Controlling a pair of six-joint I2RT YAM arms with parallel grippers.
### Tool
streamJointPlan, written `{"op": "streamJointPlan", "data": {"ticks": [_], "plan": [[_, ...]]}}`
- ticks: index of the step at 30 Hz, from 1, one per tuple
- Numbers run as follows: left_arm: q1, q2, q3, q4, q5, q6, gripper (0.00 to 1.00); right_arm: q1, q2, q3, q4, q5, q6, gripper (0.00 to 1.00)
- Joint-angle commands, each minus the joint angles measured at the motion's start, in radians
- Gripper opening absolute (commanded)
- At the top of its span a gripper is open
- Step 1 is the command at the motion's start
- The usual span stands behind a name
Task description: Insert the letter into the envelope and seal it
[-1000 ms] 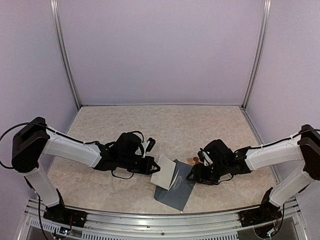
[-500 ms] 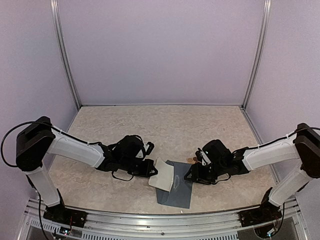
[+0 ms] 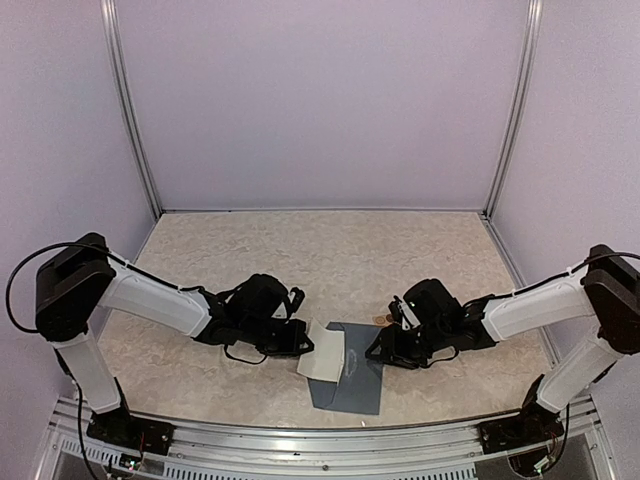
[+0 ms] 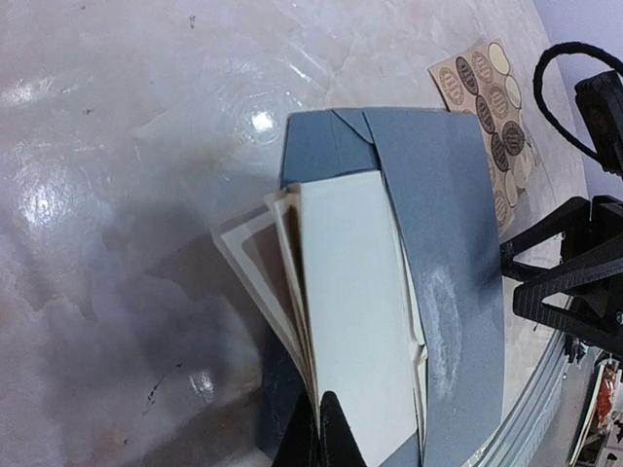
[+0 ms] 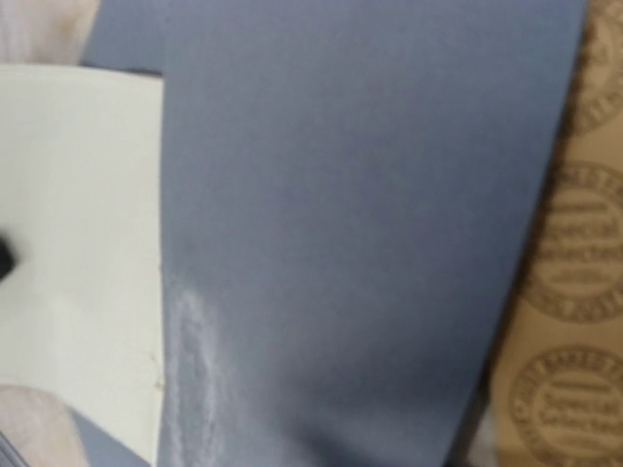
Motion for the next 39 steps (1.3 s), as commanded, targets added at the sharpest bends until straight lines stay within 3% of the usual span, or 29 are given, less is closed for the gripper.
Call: {"op": "streamJointPlan", "data": {"ticks": [1,19,21,24,33,39], "plan": [[-0.007,0.036,-0.003,0.039,0.019,-0.017,0.00,-0.002,0.052,-0.031,-0.020,-0.021,0.013,0.50],[-0.012,0.046,-0.042,0.139,0.060,-0.056,0.00,0.010,0.054,-0.072,0.125,-0.061,0.072,0.48],[-0.012,0.045,-0.044,0.137,0.057,-0.057,0.00,0.011,0.037,-0.107,0.185,-0.068,0.101,0.43],[-0.012,0.043,-0.046,0.132,0.052,-0.056,0.00,0.010,0.022,-0.153,0.287,-0.083,0.140,0.27],[-0.012,0.034,-0.058,0.127,0.044,-0.059,0.00,0.009,0.022,-0.244,0.527,-0.124,0.237,0.02],[-0.007,0.000,-0.067,0.093,0.019,-0.047,0.00,0.008,-0.009,-0.236,0.444,-0.084,0.223,0.00]]}}
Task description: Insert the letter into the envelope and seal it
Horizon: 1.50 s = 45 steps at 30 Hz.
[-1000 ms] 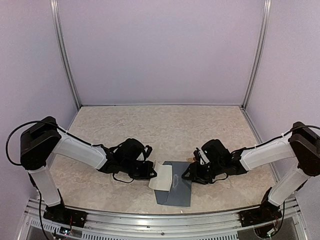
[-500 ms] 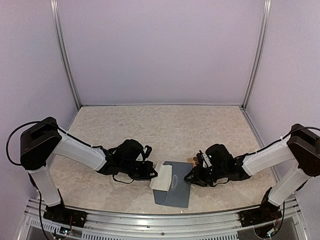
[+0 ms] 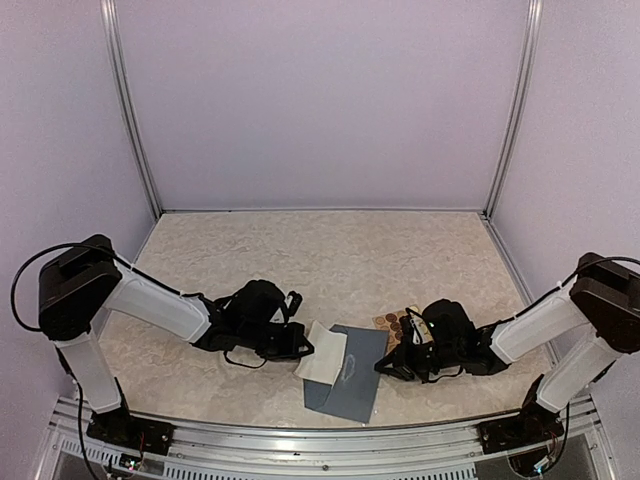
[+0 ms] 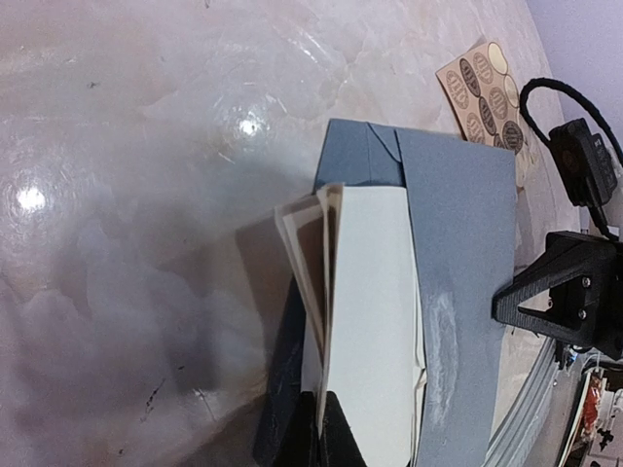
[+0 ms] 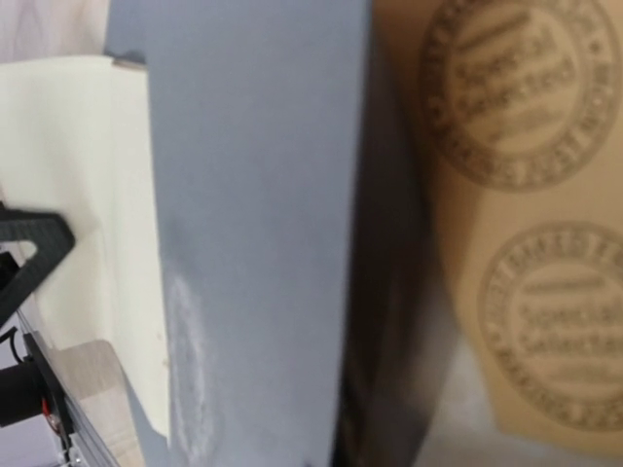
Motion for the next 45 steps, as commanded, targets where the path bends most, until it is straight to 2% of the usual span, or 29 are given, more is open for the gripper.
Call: {"op": "streamJointPlan", "data": {"ticks": [1,10,45], "plan": [[-0.005,-0.035,-0.020,-0.024,0.003,0.007,0.00,0.007,-0.030,0.005,-0.015,0.011,0.007,0.00],[0.006,-0.088,-0.047,-0.065,0.019,0.004,0.00,0.008,-0.067,0.049,-0.163,0.059,-0.041,0.00],[-0.035,0.065,-0.032,0.194,0.108,-0.083,0.00,0.017,0.012,0.096,-0.088,-0.011,-0.073,0.00]]}}
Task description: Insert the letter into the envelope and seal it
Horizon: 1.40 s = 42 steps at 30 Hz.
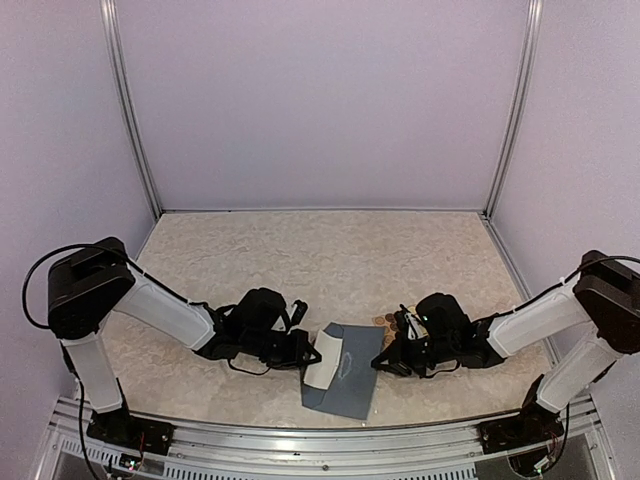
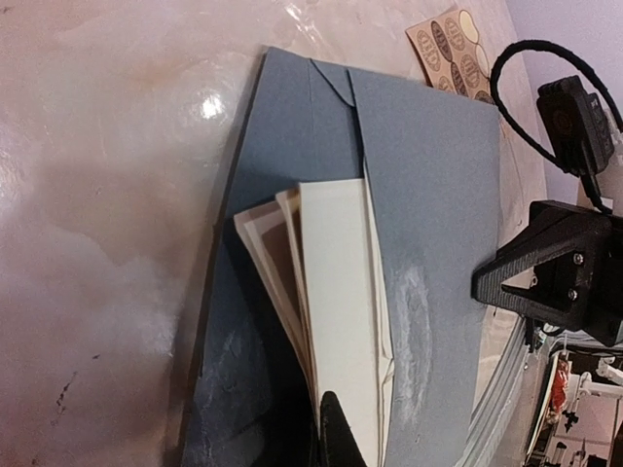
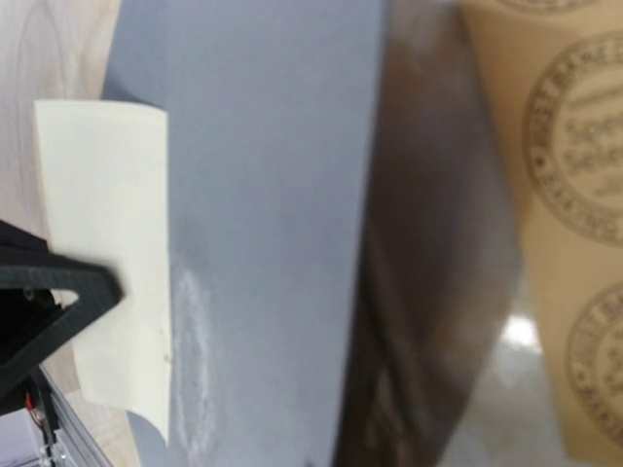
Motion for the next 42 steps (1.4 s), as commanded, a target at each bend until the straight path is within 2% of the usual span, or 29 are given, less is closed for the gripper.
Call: {"op": "streamJointPlan", "data": {"ticks": [1,15,21,24,28,33,36,42], "plan": [[-0.020,0.025,0.009,0.066,0.023,-0.017,0.00,0.011,0.028,0.026,0.028,-0.022,-0.011,0.00],[-0.039,0.082,0.048,0.101,0.029,-0.019,0.00,0.024,0.073,0.082,0.026,-0.031,-0.030,0.00],[-0.041,0.069,0.070,0.015,-0.021,0.016,0.00,0.027,0.043,0.095,-0.036,-0.004,-0.049,0.00],[-0.044,0.034,0.079,-0.064,-0.076,0.056,0.13,0.027,-0.003,0.108,-0.111,0.032,-0.073,0.03],[-0.049,-0.031,0.097,-0.159,-0.110,0.095,0.36,0.027,-0.060,0.137,-0.238,0.083,-0.117,0.15],[-0.051,-0.086,0.106,-0.263,-0.151,0.117,0.55,0.025,-0.128,0.149,-0.343,0.130,-0.138,0.36],[-0.050,-0.101,0.109,-0.288,-0.162,0.125,0.62,0.026,-0.148,0.163,-0.421,0.164,-0.147,0.46],[-0.054,-0.087,0.136,-0.309,-0.188,0.124,0.68,0.032,-0.120,0.180,-0.435,0.133,-0.168,0.49]]}}
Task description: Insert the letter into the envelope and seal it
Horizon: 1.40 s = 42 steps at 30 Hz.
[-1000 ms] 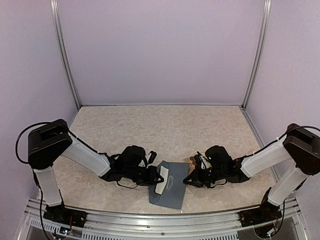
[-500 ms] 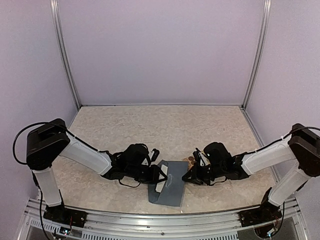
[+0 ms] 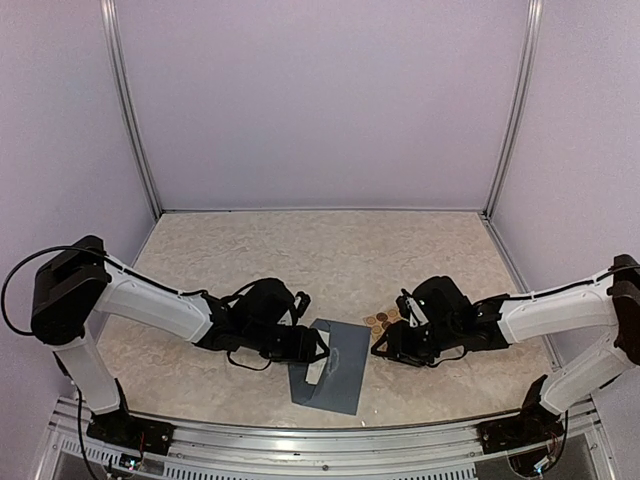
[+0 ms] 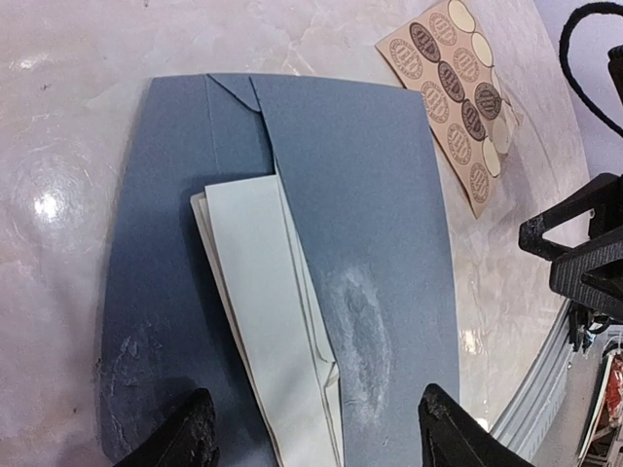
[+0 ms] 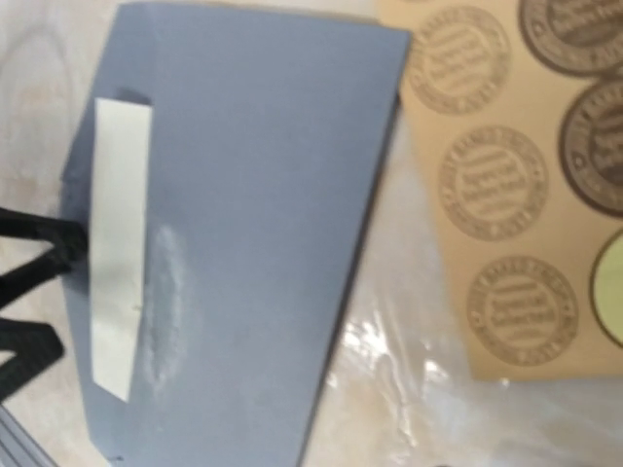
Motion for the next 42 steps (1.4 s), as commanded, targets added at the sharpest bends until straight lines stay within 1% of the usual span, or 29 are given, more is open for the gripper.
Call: {"op": "streamJointPlan", "data": {"ticks": [1,3,5,10,19,21,30,35,42], "plan": [[-0.012,-0.006,0.054,-0.064,-0.061,0.018,0.69,0.019,0.023,0.036,-0.044,-0.005,-0.028,0.50],[-0.020,-0.004,0.072,-0.091,-0.091,0.028,0.71,0.028,0.045,0.047,-0.029,-0.016,-0.031,0.50],[-0.021,-0.004,0.075,-0.089,-0.096,0.034,0.70,0.035,0.069,0.057,-0.012,-0.025,-0.034,0.50],[-0.021,0.028,0.081,-0.073,-0.078,0.032,0.54,0.040,0.127,0.080,0.014,-0.034,-0.034,0.48],[-0.020,0.075,0.081,-0.073,-0.088,0.025,0.38,0.043,0.200,0.103,0.044,-0.057,-0.032,0.43],[-0.020,0.078,0.078,-0.073,-0.091,0.024,0.36,0.044,0.215,0.106,0.049,-0.062,-0.032,0.43],[-0.022,0.093,0.074,-0.072,-0.085,0.021,0.15,0.052,0.261,0.120,0.067,-0.080,-0.024,0.40],[-0.024,0.100,0.075,-0.067,-0.082,0.018,0.05,0.055,0.271,0.125,0.069,-0.085,-0.023,0.39],[-0.030,0.119,0.079,-0.056,-0.067,0.012,0.00,0.056,0.279,0.131,0.072,-0.089,-0.023,0.39]]}}
